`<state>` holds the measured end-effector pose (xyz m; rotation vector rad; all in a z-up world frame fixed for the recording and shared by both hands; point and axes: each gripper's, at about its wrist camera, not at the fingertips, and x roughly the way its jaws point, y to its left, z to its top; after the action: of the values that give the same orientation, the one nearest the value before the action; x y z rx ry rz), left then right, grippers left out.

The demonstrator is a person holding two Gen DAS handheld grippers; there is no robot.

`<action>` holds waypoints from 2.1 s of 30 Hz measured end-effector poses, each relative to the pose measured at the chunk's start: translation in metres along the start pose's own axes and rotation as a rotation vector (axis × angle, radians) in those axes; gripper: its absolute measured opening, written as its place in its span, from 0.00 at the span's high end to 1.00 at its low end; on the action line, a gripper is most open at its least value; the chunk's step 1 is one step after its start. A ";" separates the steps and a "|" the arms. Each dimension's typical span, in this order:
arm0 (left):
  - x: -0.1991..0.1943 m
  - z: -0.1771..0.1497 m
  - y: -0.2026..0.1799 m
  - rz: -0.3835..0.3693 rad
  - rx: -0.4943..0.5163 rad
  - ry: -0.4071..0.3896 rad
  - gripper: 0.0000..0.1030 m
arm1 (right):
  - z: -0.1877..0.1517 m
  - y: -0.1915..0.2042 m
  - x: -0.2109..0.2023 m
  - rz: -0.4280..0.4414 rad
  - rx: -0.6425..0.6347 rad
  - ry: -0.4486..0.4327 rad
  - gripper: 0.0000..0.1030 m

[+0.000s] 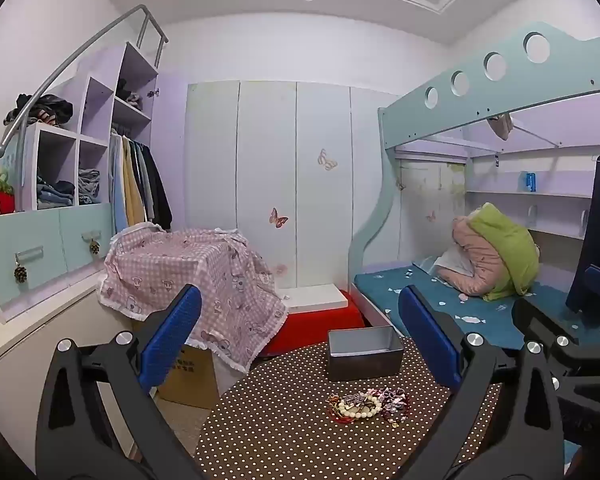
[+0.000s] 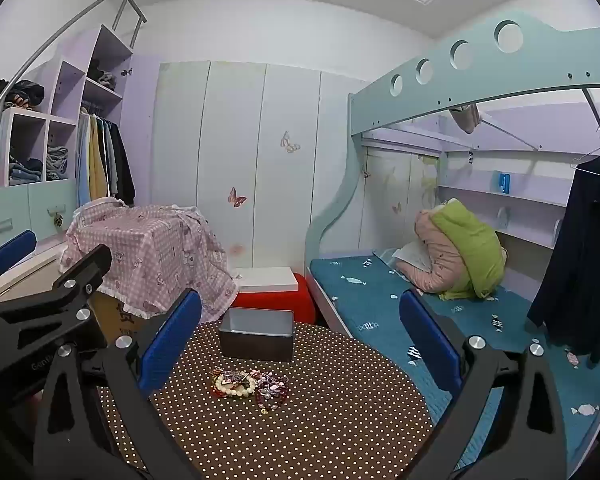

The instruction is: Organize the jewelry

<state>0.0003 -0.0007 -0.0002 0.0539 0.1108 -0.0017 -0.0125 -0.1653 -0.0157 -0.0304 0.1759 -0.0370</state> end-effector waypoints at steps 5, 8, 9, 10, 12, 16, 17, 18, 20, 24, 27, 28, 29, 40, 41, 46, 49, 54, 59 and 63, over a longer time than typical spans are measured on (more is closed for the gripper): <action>0.004 0.000 0.001 -0.007 -0.009 0.003 0.04 | 0.000 0.001 -0.001 0.000 0.001 0.001 0.07; -0.001 0.000 -0.001 -0.001 0.000 -0.010 0.04 | 0.000 -0.001 0.000 0.003 0.007 0.008 0.07; -0.001 0.000 -0.001 0.000 0.000 -0.010 0.04 | 0.000 -0.001 0.000 0.003 0.007 0.008 0.07; -0.001 0.000 -0.001 0.000 -0.002 -0.010 0.04 | -0.001 0.000 0.001 0.004 0.008 0.008 0.07; -0.001 0.000 -0.001 -0.002 -0.004 -0.008 0.04 | -0.002 0.002 0.001 0.007 0.010 0.010 0.07; 0.000 -0.001 -0.005 -0.008 -0.002 -0.002 0.04 | 0.000 -0.004 0.001 0.008 0.013 0.016 0.07; 0.000 -0.002 -0.006 -0.006 -0.003 -0.002 0.04 | 0.001 -0.006 0.000 0.008 0.014 0.017 0.07; 0.000 -0.002 -0.006 -0.006 -0.004 -0.002 0.04 | 0.000 -0.006 0.001 0.007 0.014 0.016 0.07; 0.001 0.000 0.000 -0.012 -0.009 0.001 0.04 | 0.001 -0.008 0.001 0.007 0.013 0.016 0.07; 0.001 0.000 -0.001 -0.012 -0.009 0.000 0.04 | 0.000 -0.002 0.001 0.006 0.013 0.016 0.07; 0.001 -0.001 -0.001 -0.012 -0.009 0.000 0.04 | -0.001 -0.003 0.001 0.007 0.015 0.016 0.07; 0.001 -0.001 -0.001 -0.012 -0.009 0.000 0.04 | 0.000 -0.003 0.001 0.007 0.015 0.017 0.07; 0.001 -0.001 -0.001 -0.012 -0.009 0.000 0.04 | -0.001 -0.003 0.001 0.006 0.016 0.016 0.07; 0.002 -0.001 -0.001 -0.010 -0.005 -0.001 0.04 | -0.002 -0.004 0.003 0.007 0.018 0.017 0.07; 0.000 -0.002 -0.001 -0.011 -0.005 -0.002 0.04 | -0.003 -0.004 0.003 0.008 0.019 0.018 0.07; 0.000 -0.003 -0.001 -0.009 -0.003 -0.005 0.04 | -0.003 -0.004 0.003 0.009 0.019 0.016 0.07; 0.000 -0.003 -0.001 -0.009 -0.003 -0.006 0.04 | -0.003 -0.004 0.003 0.007 0.019 0.017 0.07; 0.000 -0.002 -0.002 -0.008 -0.002 -0.005 0.04 | -0.003 -0.003 0.003 0.007 0.019 0.017 0.07; 0.000 -0.002 -0.002 -0.008 -0.001 -0.006 0.05 | -0.003 -0.004 0.004 0.007 0.020 0.018 0.07; -0.001 -0.002 -0.002 -0.007 0.001 -0.006 0.05 | -0.004 -0.004 0.004 0.007 0.021 0.019 0.07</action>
<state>-0.0008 -0.0029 -0.0026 0.0541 0.1051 -0.0091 -0.0090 -0.1696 -0.0206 -0.0086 0.1949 -0.0317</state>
